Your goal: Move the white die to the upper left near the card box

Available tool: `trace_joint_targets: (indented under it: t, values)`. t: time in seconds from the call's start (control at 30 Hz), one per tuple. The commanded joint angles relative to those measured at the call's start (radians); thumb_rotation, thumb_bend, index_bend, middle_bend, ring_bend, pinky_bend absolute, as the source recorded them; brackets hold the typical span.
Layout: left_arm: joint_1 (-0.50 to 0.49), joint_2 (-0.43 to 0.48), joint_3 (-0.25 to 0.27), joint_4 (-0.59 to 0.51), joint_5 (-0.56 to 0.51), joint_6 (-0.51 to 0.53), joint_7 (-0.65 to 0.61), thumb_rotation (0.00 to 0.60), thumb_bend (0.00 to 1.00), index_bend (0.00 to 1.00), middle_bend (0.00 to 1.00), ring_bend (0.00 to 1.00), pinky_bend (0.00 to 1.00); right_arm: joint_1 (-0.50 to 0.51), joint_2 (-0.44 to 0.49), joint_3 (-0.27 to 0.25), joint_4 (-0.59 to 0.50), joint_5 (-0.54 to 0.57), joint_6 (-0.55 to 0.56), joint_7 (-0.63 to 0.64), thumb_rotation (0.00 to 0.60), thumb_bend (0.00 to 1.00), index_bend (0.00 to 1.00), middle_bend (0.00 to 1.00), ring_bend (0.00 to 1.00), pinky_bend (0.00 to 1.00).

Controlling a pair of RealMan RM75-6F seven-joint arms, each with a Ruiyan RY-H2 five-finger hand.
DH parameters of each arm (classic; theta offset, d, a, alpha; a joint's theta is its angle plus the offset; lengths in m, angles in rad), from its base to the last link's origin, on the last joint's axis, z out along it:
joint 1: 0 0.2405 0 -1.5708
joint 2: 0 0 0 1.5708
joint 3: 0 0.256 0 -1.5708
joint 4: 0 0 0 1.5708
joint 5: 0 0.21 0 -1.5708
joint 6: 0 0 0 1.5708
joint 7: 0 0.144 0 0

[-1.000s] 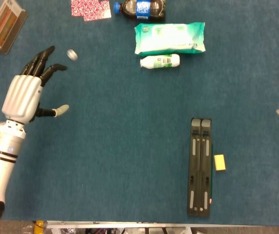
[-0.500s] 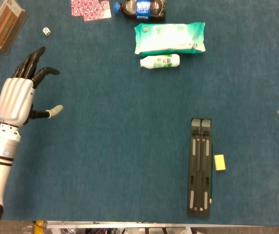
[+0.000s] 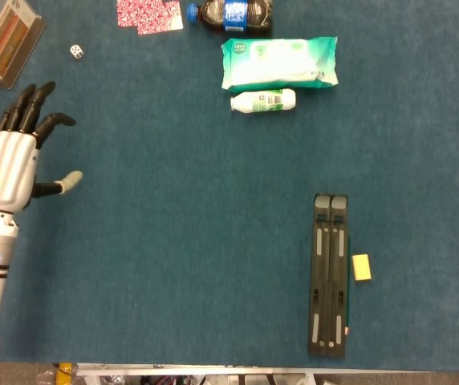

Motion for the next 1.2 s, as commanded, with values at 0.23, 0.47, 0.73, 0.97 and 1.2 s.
trace_joint_targets:
  t: [0.23, 0.47, 0.73, 0.97, 1.2]
  values:
    - [0.083, -0.019, 0.009, 0.109, 0.008, 0.125, 0.184, 0.6, 0.08, 0.38, 0.18, 0.05, 0.16, 0.004, -0.004, -0.009, 0.011, -0.008, -0.016, 0.009, 0.6, 0.0, 0.43, 0.37, 0.29, 0.48]
    - [0.144, 0.089, 0.011, 0.04, -0.018, 0.157, 0.184, 0.6, 0.08, 0.38, 0.18, 0.05, 0.17, 0.004, 0.023, -0.016, -0.051, 0.017, -0.023, -0.083, 0.6, 0.0, 0.43, 0.37, 0.29, 0.48]
    - [0.205, 0.147, 0.021, -0.027, -0.034, 0.186, 0.137, 0.6, 0.08, 0.38, 0.18, 0.05, 0.17, -0.043, 0.056, -0.026, -0.16, 0.042, 0.058, -0.205, 0.6, 0.0, 0.43, 0.37, 0.29, 0.48]
    - [0.241, 0.145, 0.032, -0.028, -0.028, 0.2, 0.083, 0.6, 0.08, 0.38, 0.18, 0.05, 0.17, -0.101, 0.069, -0.055, -0.228, 0.027, 0.136, -0.259, 0.6, 0.0, 0.43, 0.37, 0.29, 0.48]
    - [0.268, 0.136, 0.036, -0.011, -0.03, 0.201, 0.053, 0.6, 0.08, 0.38, 0.18, 0.05, 0.17, -0.14, 0.085, -0.08, -0.297, 0.017, 0.177, -0.307, 0.6, 0.0, 0.43, 0.37, 0.29, 0.48]
